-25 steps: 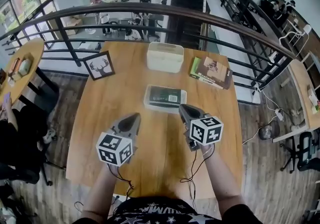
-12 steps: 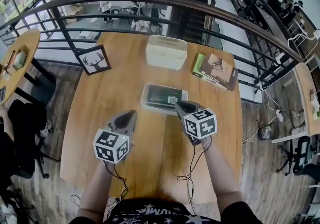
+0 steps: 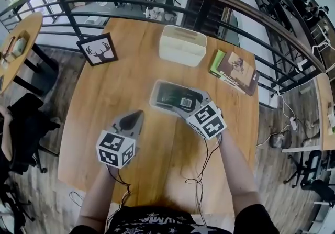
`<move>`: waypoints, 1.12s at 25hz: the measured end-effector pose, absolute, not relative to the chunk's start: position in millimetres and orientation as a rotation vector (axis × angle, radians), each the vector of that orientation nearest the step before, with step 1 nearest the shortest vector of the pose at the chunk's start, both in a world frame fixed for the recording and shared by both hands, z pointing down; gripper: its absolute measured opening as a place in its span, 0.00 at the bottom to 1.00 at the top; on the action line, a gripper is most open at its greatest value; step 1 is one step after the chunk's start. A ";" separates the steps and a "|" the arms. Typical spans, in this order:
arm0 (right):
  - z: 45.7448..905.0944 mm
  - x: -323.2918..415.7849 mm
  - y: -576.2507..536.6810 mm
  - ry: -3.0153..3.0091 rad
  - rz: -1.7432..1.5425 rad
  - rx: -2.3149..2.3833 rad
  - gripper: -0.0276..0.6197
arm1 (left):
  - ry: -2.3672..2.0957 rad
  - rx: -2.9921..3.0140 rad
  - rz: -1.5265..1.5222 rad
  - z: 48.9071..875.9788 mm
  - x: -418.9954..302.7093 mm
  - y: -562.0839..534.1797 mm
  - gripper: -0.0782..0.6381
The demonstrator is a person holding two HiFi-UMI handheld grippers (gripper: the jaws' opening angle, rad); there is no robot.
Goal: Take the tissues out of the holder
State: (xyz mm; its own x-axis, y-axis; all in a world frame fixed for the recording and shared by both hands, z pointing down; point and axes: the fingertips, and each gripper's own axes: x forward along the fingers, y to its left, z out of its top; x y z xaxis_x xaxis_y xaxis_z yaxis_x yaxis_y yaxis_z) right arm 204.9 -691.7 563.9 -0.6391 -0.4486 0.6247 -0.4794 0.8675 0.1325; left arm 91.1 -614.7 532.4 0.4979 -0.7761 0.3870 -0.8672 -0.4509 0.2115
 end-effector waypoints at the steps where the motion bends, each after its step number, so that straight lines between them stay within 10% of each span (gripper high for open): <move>1: 567.1 201.8 -694.4 -2.335 0.022 0.632 0.51 | -1.369 2.362 0.328 534.2 89.3 -616.2 0.13; 28: 653.5 190.0 -718.9 -1.850 -0.131 0.156 0.61 | -1.419 2.253 0.308 565.2 56.6 -623.1 0.13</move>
